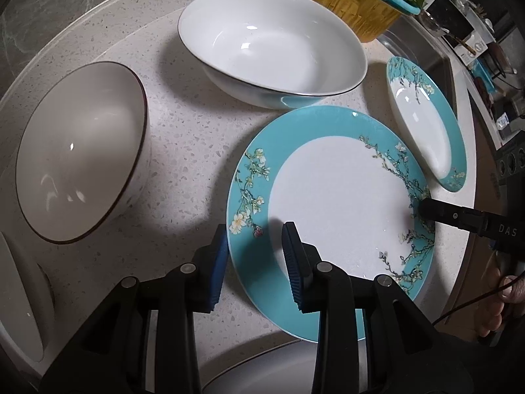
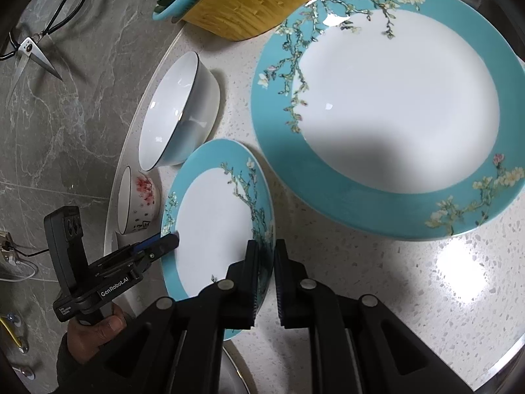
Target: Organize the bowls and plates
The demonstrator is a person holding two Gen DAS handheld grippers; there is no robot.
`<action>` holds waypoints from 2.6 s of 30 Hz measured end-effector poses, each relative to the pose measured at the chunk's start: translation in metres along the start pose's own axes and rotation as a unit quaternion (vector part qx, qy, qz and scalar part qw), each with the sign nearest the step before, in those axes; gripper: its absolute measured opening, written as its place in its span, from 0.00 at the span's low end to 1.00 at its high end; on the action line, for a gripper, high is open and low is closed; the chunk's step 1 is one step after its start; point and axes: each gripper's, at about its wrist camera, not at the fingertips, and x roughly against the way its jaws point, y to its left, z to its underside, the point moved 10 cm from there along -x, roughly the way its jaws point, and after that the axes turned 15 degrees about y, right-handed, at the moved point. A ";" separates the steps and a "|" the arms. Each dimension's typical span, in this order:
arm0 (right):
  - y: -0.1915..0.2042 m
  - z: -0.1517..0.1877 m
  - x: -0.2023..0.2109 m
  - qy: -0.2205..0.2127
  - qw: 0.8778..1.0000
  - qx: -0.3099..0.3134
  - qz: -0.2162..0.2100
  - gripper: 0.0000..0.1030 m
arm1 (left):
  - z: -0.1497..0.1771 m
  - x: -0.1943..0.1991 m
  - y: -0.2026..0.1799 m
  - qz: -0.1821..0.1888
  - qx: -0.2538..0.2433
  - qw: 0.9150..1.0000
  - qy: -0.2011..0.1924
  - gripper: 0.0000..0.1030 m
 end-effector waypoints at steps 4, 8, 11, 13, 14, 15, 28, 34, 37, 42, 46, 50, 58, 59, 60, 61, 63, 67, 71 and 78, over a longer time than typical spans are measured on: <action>0.004 0.000 0.004 -0.002 1.000 0.004 0.002 0.12 | 0.004 0.008 0.002 0.000 0.000 1.000 -0.006 0.29; 0.007 0.002 0.009 -0.005 1.000 0.011 0.005 0.12 | 0.011 0.014 0.002 0.001 0.000 1.000 -0.013 0.29; 0.011 0.004 0.011 -0.007 1.000 0.020 0.011 0.12 | 0.019 0.021 0.002 -0.001 0.001 1.000 -0.022 0.29; 0.014 0.005 0.012 -0.008 1.000 0.024 0.012 0.12 | 0.025 0.025 0.003 -0.002 0.002 1.000 -0.027 0.29; 0.015 0.006 0.013 -0.008 1.000 0.027 0.014 0.12 | 0.028 0.027 0.004 -0.003 0.003 1.000 -0.030 0.29; 0.017 0.006 0.013 -0.009 0.999 0.028 0.014 0.12 | 0.031 0.029 0.004 -0.004 0.003 0.999 -0.033 0.29; 0.027 0.011 0.017 -0.024 0.998 0.057 0.018 0.12 | 0.054 0.049 0.003 -0.008 0.015 0.998 -0.060 0.27; 0.026 0.010 0.022 -0.030 0.998 0.060 0.016 0.12 | 0.056 0.063 0.000 -0.008 0.013 0.997 -0.073 0.27; 0.029 0.012 0.024 -0.031 0.997 0.067 0.013 0.12 | 0.065 0.073 0.002 -0.008 0.019 0.997 -0.080 0.27; 0.045 0.024 0.027 -0.030 0.996 0.087 0.008 0.12 | 0.089 0.092 0.008 -0.011 0.034 0.995 -0.094 0.27; 0.061 0.038 0.026 -0.023 0.994 0.108 0.006 0.12 | 0.117 0.102 0.015 -0.013 0.050 0.993 -0.104 0.27; 0.074 0.056 0.018 -0.008 0.992 0.127 0.006 0.12 | 0.156 0.102 0.022 -0.008 0.068 0.993 -0.101 0.27; 0.085 0.085 -0.018 0.033 0.987 0.153 0.018 0.12 | 0.223 0.078 0.038 0.002 0.108 0.991 -0.083 0.27; 0.085 0.089 -0.022 0.037 0.987 0.156 0.020 0.12 | 0.230 0.076 0.039 0.003 0.112 0.990 -0.081 0.27; 0.086 0.093 -0.027 0.042 0.986 0.160 0.025 0.12 | 0.237 0.073 0.041 0.003 0.115 0.990 -0.080 0.27; 0.085 0.096 -0.029 0.045 0.985 0.162 0.027 0.12 | 0.244 0.070 0.041 0.001 0.117 0.990 -0.079 0.27; 0.084 0.103 -0.035 0.051 0.984 0.165 0.032 0.12 | 0.258 0.064 0.041 -0.004 0.120 0.990 -0.077 0.27; 0.076 0.115 -0.047 0.061 0.982 0.174 0.046 0.12 | 0.278 0.051 0.041 -0.017 0.118 0.990 -0.076 0.27; 0.065 0.123 -0.060 0.067 0.981 0.174 0.061 0.13 | 0.285 0.035 0.043 -0.027 0.116 0.991 -0.068 0.27; 0.055 0.129 -0.063 0.055 0.978 0.181 0.090 0.14 | 0.282 0.018 0.037 -0.039 0.104 0.992 -0.065 0.27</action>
